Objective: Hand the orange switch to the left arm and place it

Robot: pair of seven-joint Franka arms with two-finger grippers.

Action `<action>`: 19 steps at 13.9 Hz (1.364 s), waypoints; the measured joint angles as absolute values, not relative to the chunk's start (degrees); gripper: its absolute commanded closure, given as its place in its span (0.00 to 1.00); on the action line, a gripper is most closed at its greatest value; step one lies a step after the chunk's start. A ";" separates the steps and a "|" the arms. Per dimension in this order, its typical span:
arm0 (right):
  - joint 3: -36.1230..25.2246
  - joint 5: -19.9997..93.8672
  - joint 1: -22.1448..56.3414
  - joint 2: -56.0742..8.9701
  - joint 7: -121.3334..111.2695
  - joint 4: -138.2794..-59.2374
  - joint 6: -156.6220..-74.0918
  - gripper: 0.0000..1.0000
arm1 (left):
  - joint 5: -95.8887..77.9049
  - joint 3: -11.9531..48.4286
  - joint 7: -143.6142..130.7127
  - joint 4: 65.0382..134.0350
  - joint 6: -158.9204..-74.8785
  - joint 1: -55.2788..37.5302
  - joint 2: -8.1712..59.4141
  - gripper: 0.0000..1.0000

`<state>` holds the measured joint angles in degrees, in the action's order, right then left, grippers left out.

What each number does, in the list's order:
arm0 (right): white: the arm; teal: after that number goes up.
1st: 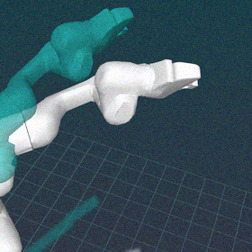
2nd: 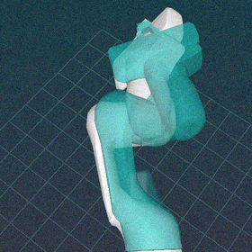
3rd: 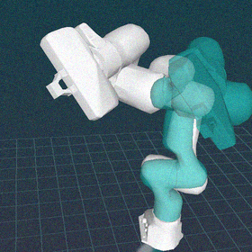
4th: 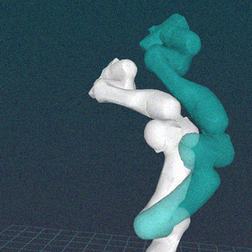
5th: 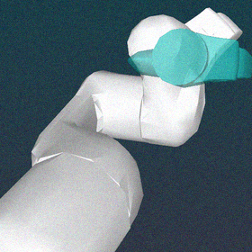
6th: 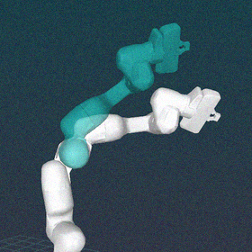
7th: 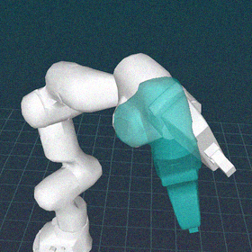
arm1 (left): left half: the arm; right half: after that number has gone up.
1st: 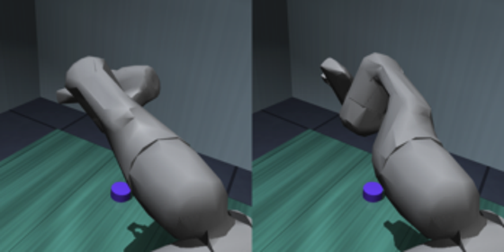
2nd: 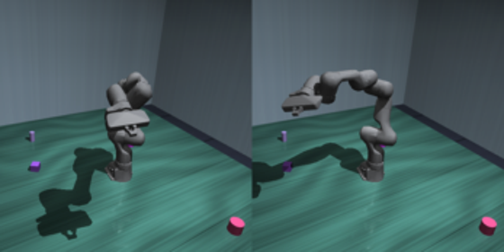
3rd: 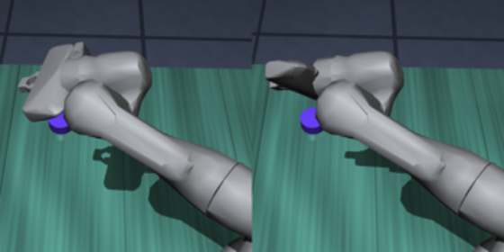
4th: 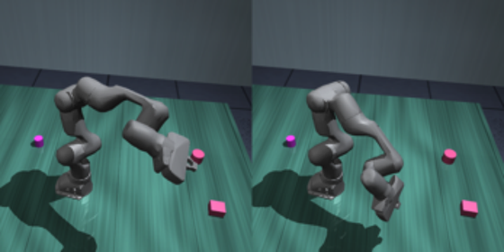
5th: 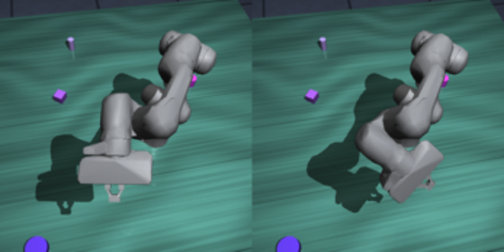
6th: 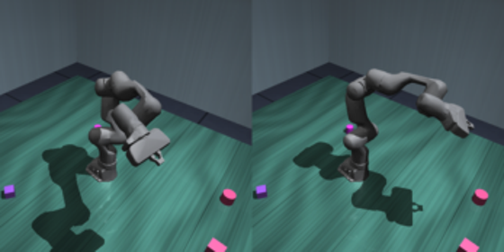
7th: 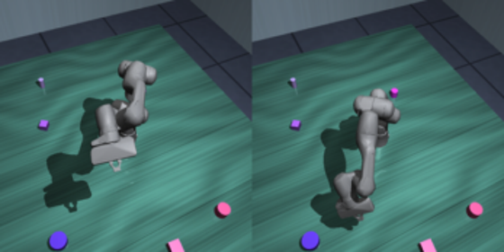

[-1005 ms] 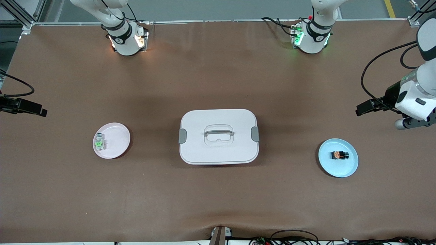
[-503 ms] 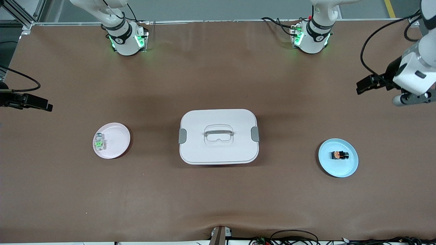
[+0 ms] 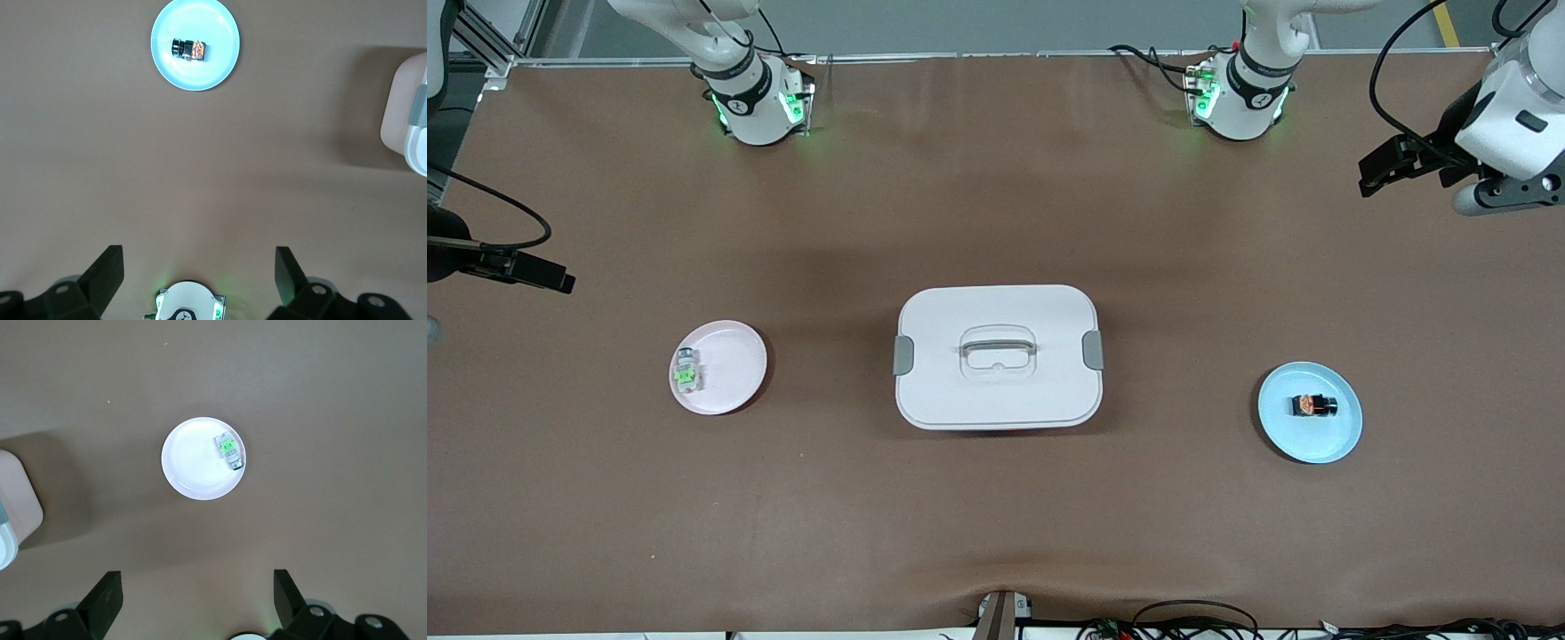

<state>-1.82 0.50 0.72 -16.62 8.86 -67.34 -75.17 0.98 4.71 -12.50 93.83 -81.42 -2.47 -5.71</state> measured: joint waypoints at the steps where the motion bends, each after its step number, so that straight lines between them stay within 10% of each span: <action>1: -1.96 0.50 0.70 -16.58 6.60 -67.34 -75.19 0.00 | 0.98 4.72 -12.50 94.13 -81.54 -2.47 -6.07 0.00; 19: -3.72 2.31 -0.53 -10.80 3.85 -71.80 -75.83 0.00 | 1.48 1.65 -10.54 97.19 -86.96 -6.02 -8.51 0.00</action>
<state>-3.72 2.31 -0.53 -10.80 3.85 -71.80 -75.83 1.48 1.65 -10.54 97.19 -86.96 -6.02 -8.51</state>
